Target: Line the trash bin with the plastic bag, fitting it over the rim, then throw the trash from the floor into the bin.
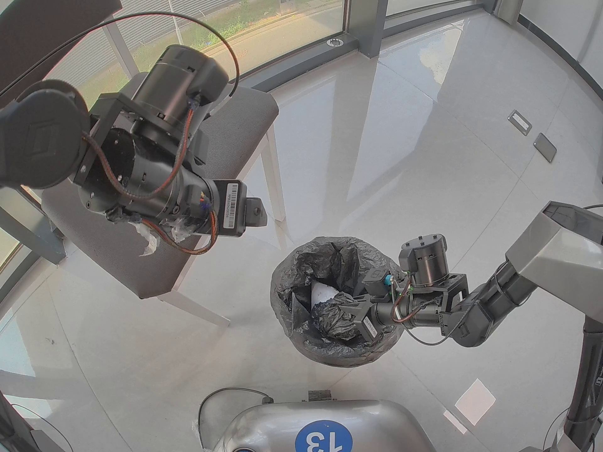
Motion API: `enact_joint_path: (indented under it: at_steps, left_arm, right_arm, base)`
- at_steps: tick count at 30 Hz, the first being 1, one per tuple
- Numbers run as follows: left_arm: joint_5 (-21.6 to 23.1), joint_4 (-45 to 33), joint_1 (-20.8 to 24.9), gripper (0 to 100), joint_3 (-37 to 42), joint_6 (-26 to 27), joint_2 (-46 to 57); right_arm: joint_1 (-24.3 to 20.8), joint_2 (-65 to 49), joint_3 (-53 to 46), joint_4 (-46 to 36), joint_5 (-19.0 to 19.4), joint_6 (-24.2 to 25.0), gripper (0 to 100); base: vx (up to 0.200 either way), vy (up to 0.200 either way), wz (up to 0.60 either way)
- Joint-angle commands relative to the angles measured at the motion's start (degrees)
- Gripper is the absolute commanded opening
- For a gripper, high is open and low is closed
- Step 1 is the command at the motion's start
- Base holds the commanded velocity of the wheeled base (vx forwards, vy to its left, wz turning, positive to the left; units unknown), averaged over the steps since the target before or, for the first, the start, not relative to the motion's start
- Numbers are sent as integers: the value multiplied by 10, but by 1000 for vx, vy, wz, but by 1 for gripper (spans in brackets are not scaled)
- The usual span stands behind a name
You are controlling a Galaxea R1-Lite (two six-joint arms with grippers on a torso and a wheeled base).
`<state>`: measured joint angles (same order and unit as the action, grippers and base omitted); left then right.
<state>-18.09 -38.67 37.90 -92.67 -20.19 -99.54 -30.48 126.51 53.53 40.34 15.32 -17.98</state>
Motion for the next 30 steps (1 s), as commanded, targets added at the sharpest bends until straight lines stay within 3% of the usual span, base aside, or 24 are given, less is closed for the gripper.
enact_joint_path:
  at_steps: [1,3,4,15,21,25,30]
  left_arm:
    - [0,0,-1,100,6,0,6]
    - [0,0,-2,100,6,0,6]
    - [0,-1,-3,100,6,0,6]
    - [-4,14,1,100,29,0,14]
    - [-5,43,-5,100,65,0,52]
    - [-4,97,-46,100,91,1,102]
    - [-4,144,-130,100,147,64,206]
  right_arm:
    - [7,25,15,-1,1,0,0]
    - [9,28,18,0,0,-1,0]
    - [9,29,19,1,0,0,100]
    - [23,-28,21,4,0,22,100]
    - [67,-188,-55,4,-13,33,100]
    - [126,-332,-145,4,-74,38,100]
    - [234,-528,-275,-9,-82,39,100]
  base:
    - [0,0,0]
    - [0,0,0]
    - [0,0,0]
    - [0,0,0]
    - [0,0,0]
    - [0,0,0]
    - [0,0,0]
